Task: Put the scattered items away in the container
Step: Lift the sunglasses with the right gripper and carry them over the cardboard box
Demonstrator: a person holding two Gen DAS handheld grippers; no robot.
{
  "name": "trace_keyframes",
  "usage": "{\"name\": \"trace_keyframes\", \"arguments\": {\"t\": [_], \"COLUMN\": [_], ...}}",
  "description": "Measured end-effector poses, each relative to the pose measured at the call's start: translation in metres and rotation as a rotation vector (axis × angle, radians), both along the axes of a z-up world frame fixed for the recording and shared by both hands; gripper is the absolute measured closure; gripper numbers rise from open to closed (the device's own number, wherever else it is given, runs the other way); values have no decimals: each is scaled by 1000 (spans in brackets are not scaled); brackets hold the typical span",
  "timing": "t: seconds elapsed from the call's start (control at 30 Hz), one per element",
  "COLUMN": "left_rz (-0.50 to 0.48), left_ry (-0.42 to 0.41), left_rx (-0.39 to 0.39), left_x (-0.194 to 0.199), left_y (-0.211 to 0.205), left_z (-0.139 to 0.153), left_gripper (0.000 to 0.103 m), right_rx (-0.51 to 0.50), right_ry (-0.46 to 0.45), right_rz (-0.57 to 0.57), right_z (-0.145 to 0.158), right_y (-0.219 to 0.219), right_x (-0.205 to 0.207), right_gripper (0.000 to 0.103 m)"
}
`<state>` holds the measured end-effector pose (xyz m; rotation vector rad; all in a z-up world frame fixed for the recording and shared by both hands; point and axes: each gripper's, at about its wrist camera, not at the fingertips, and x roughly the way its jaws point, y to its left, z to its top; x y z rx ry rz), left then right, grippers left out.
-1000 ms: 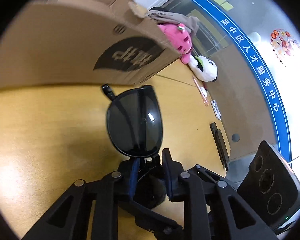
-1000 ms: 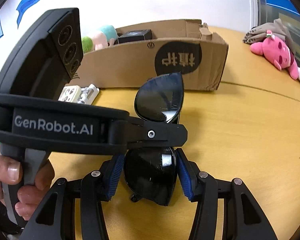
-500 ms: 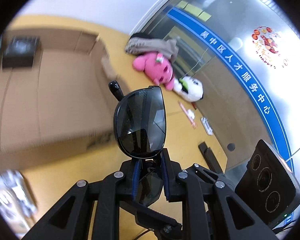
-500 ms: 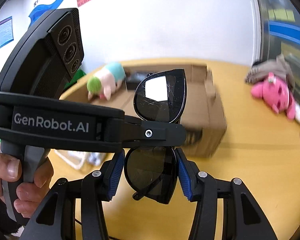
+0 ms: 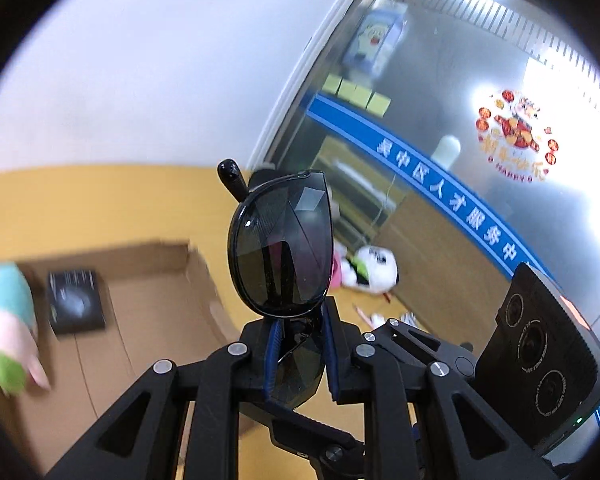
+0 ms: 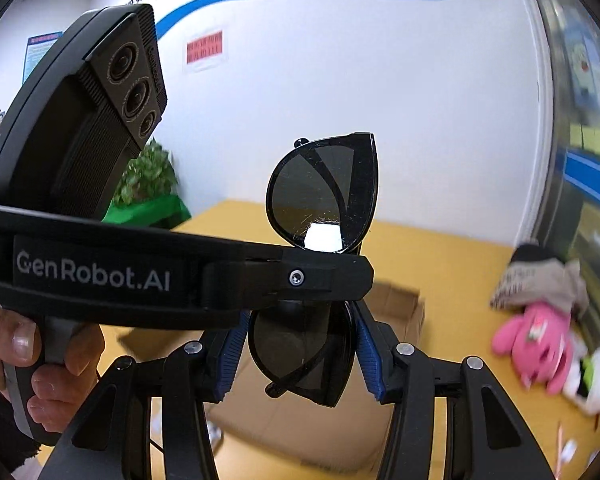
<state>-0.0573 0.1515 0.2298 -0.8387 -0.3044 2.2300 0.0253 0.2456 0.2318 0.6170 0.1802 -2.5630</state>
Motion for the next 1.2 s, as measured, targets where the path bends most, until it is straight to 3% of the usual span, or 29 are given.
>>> {"name": "trace_keyframes", "arguments": {"t": [0.27, 0.5, 0.67, 0.87, 1.0, 1.2], "left_rz": [6, 22, 23, 23, 25, 18], "left_ry": [30, -49, -163, -348, -462, -564], "left_rx": [-20, -8, -3, 24, 47, 57], "left_x": [-56, -123, -177, -228, -247, -256], "left_y": [-6, -13, -14, -18, -20, -9], "left_z": [49, 29, -22, -116, -172, -221], "left_gripper": [86, 86, 86, 86, 86, 86], "right_rx": [-4, 20, 17, 58, 69, 85], "right_ry": [-6, -86, -196, -373, -477, -608], "right_rz": [34, 49, 33, 12, 0, -23], "right_z": [49, 36, -12, -96, -144, -191], "right_y": [-8, -18, -21, -23, -21, -11], "right_x": [-67, -138, -193, -250, -273, -290], "right_gripper": [49, 49, 49, 49, 49, 49]}}
